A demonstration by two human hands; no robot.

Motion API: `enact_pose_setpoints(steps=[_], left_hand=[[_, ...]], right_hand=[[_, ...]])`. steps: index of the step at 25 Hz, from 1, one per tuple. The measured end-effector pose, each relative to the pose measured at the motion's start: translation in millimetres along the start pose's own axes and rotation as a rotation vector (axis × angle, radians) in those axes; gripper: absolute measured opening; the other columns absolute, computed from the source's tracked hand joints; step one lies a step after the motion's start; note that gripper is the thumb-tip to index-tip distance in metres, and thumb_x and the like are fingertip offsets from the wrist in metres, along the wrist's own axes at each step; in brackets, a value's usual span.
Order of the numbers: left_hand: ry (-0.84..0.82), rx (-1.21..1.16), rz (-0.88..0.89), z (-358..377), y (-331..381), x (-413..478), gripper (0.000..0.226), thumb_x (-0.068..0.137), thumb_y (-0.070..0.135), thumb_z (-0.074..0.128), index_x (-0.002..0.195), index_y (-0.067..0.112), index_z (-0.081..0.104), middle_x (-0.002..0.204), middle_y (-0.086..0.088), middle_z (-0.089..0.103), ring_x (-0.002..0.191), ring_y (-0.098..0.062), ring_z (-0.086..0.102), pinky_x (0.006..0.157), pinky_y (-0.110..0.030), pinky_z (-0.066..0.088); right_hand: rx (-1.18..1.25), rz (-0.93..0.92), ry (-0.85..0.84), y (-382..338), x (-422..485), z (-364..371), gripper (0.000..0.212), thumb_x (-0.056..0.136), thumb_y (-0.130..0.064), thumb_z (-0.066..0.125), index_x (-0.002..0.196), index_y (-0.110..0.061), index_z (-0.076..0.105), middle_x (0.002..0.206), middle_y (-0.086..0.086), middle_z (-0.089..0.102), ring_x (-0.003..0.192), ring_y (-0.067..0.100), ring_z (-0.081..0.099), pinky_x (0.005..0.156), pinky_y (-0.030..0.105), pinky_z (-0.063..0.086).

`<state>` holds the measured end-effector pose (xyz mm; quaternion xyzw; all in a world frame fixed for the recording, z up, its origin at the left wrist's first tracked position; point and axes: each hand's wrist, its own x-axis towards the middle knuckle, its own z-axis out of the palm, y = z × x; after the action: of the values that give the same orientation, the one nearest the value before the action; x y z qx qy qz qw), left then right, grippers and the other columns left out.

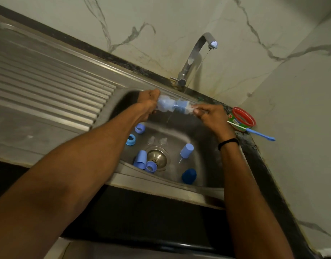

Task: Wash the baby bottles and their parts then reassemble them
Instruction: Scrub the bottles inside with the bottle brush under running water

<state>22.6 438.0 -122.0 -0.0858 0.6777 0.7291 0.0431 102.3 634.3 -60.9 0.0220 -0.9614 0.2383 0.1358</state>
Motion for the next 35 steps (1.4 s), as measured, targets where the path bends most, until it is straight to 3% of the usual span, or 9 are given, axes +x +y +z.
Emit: enact_pose_setpoints(steps=[6,9,12,17,21,25,27,31,35], left_hand=[[-0.05,0.024,0.038,9.8,-4.9,-4.8,0.02,0.102,0.031,0.05,0.101,0.012,0.057,0.094,-0.008,0.061,0.083,-0.02,0.06,0.077,-0.03,0.053],[-0.072,0.036,0.06,10.4,-5.0,-3.2,0.022,0.102,0.03,0.049,0.109,0.01,0.057,0.095,-0.007,0.061,0.078,-0.016,0.059,0.065,-0.023,0.049],[-0.046,-0.018,0.047,6.3,-3.3,-1.4,0.026,0.101,0.029,0.05,0.113,0.008,0.059,0.099,-0.009,0.063,0.08,-0.016,0.059,0.065,-0.022,0.047],[-0.014,-0.009,0.075,8.2,-6.7,2.4,0.028,0.101,0.028,0.05,0.116,0.006,0.061,0.108,-0.014,0.064,0.079,-0.017,0.059,0.065,-0.024,0.046],[0.027,-0.039,0.04,6.2,-10.4,7.0,0.037,0.102,0.032,0.05,0.124,0.005,0.061,0.108,-0.014,0.064,0.075,-0.015,0.058,0.06,-0.023,0.047],[0.075,-0.047,0.024,12.0,-10.3,4.0,0.04,0.101,0.035,0.051,0.127,0.005,0.06,0.112,-0.013,0.065,0.084,-0.019,0.063,0.059,-0.023,0.049],[0.133,-0.067,0.003,8.3,-7.2,4.3,0.042,0.101,0.035,0.051,0.129,0.004,0.058,0.114,-0.014,0.063,0.096,-0.026,0.064,0.062,-0.026,0.051],[0.259,-0.05,-0.019,-14.9,-8.0,15.1,0.046,0.099,0.04,0.049,0.127,0.005,0.056,0.121,-0.021,0.062,0.104,-0.035,0.063,0.089,-0.047,0.057],[0.11,-0.083,0.026,0.6,-11.5,0.6,0.046,0.1,0.042,0.057,0.13,0.008,0.053,0.115,-0.01,0.061,0.101,-0.026,0.063,0.092,-0.042,0.057]], right_hand=[[-0.005,-0.005,-0.064,-7.0,-3.7,0.5,0.024,0.093,-0.015,0.065,0.115,-0.013,0.073,0.11,0.004,0.073,0.095,0.012,0.063,0.092,0.036,0.054],[0.008,0.017,-0.053,-6.1,-0.7,5.0,0.023,0.092,-0.019,0.065,0.114,-0.018,0.074,0.103,-0.002,0.073,0.093,0.01,0.065,0.091,0.038,0.054],[0.155,0.053,-0.064,-5.8,-4.7,5.1,0.025,0.094,-0.012,0.063,0.117,-0.009,0.071,0.09,-0.003,0.069,0.072,-0.007,0.061,0.076,0.017,0.053],[0.098,0.051,-0.107,-6.7,-7.2,-1.1,0.024,0.095,-0.014,0.062,0.117,-0.01,0.071,0.09,-0.004,0.068,0.072,-0.004,0.056,0.069,0.012,0.048],[0.098,0.108,-0.05,5.7,-8.3,-18.8,0.024,0.094,-0.017,0.064,0.115,-0.008,0.073,0.095,0.005,0.072,0.078,0.007,0.061,0.083,0.032,0.054],[0.144,0.196,-0.079,0.4,-12.8,-20.9,0.022,0.093,-0.018,0.066,0.113,-0.011,0.073,0.096,0.008,0.074,0.082,0.014,0.063,0.088,0.037,0.055],[0.171,0.222,-0.083,-1.0,-17.1,-31.4,0.019,0.094,-0.014,0.064,0.11,-0.009,0.074,0.097,0.01,0.073,0.082,0.016,0.061,0.083,0.033,0.053],[-0.071,0.254,0.053,20.8,-21.4,-58.7,0.023,0.095,-0.019,0.06,0.11,-0.009,0.074,0.1,0.001,0.068,0.095,0.025,0.064,0.086,0.034,0.048],[0.038,0.248,0.099,13.9,-13.7,-35.6,0.024,0.096,-0.023,0.06,0.115,-0.015,0.073,0.102,0.008,0.073,0.092,0.024,0.066,0.085,0.033,0.05]])
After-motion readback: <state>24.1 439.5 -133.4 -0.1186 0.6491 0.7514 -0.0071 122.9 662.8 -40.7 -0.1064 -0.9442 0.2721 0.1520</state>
